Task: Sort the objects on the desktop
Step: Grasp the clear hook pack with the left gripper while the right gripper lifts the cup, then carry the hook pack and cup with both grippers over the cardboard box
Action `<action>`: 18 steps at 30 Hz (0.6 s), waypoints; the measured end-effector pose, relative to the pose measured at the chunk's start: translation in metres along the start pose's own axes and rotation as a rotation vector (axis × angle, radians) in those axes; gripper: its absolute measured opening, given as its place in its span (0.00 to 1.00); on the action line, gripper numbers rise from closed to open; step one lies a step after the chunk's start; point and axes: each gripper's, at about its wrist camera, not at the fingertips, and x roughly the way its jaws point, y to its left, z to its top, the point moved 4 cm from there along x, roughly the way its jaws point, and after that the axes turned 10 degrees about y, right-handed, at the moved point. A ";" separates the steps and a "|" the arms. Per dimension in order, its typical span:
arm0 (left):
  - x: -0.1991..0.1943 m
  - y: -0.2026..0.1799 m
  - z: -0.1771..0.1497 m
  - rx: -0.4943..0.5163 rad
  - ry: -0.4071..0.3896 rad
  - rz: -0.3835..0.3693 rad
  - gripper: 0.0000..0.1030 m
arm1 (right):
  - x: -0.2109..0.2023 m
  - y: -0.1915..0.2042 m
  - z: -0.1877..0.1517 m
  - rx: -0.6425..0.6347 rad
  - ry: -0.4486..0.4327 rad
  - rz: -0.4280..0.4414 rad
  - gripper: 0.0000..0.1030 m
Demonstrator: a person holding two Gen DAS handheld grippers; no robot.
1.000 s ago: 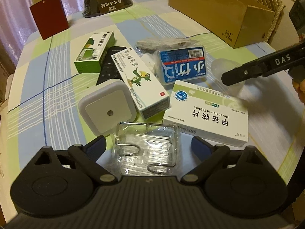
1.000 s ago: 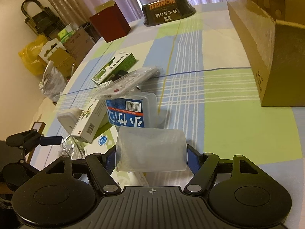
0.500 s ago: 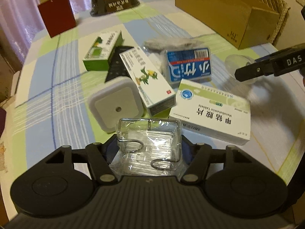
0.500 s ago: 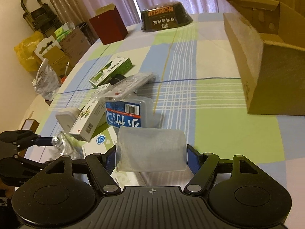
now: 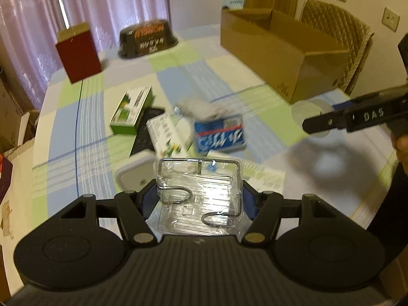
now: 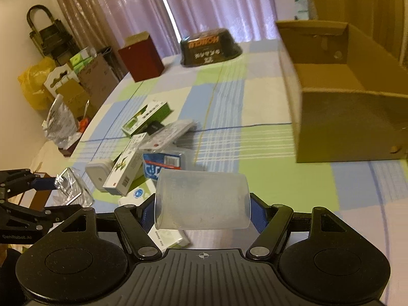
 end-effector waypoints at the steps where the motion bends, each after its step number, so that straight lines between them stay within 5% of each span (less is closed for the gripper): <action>1: -0.003 -0.005 0.004 0.003 -0.008 -0.004 0.60 | -0.005 -0.003 0.000 0.004 -0.006 -0.006 0.69; 18: -0.003 -0.091 0.129 0.127 -0.142 -0.101 0.60 | -0.086 -0.085 0.069 0.053 -0.165 -0.162 0.69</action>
